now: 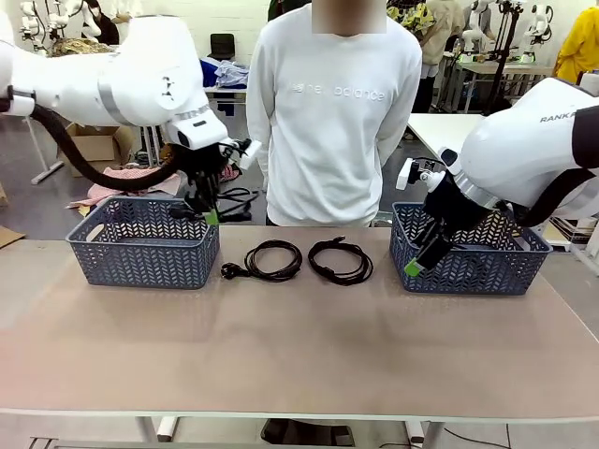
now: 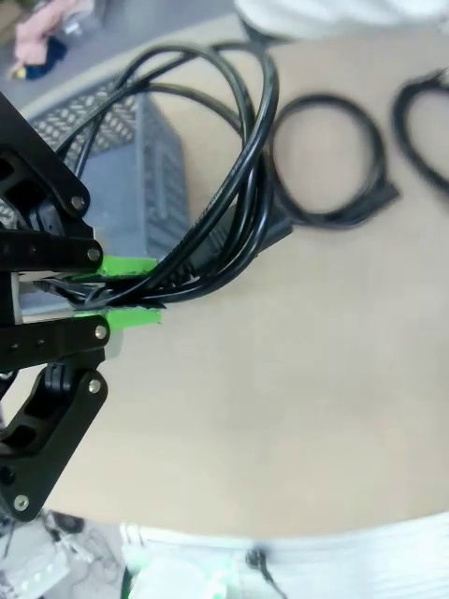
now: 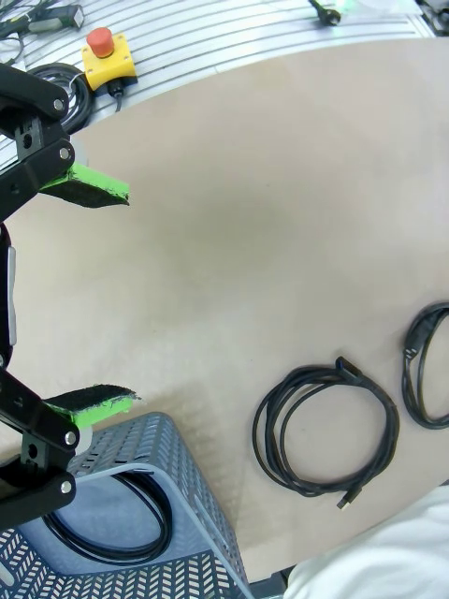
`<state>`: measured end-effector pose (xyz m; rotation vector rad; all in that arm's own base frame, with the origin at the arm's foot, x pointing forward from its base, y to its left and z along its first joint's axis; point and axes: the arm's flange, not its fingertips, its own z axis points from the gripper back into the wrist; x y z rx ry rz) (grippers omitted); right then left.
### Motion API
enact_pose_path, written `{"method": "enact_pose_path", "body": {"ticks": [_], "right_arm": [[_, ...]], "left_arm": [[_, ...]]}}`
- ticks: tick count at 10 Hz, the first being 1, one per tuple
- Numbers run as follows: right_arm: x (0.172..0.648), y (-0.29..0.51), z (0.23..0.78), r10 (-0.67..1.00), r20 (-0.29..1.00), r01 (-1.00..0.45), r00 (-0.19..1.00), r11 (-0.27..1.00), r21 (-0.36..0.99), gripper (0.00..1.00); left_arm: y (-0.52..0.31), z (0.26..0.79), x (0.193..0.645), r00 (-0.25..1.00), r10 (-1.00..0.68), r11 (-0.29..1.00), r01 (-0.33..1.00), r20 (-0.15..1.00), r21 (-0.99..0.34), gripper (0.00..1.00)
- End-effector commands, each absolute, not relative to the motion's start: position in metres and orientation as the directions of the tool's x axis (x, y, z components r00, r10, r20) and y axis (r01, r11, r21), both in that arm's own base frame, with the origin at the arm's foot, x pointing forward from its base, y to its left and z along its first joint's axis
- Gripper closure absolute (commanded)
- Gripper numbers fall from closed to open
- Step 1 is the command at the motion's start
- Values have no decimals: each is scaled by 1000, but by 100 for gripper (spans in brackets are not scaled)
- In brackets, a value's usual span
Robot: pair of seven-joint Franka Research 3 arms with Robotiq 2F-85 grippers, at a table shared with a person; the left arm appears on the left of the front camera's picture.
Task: Organize the cables according to human instructions.
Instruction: Pick up a bundle of cables and place it in the basket indicated by the human.
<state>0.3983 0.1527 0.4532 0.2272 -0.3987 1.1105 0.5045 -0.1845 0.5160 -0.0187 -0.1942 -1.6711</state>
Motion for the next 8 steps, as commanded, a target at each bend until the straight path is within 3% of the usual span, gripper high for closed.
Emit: {"method": "enact_pose_path", "body": {"ticks": [1,4,5,8], "right_arm": [[398,152,454,819,423,-899,388,437,-20,0],[398,152,454,819,423,-899,388,437,-20,0],[398,152,454,819,423,-899,388,437,-20,0],[398,152,454,819,423,-899,388,437,-20,0]], "left_arm": [[-169,524,513,-21,-988,-2,992,150,125,100],[-142,524,531,63,-981,81,992,185,92,100],[-145,521,521,4,-989,22,993,147,117,100],[-145,521,521,4,-989,22,993,147,117,100]]}}
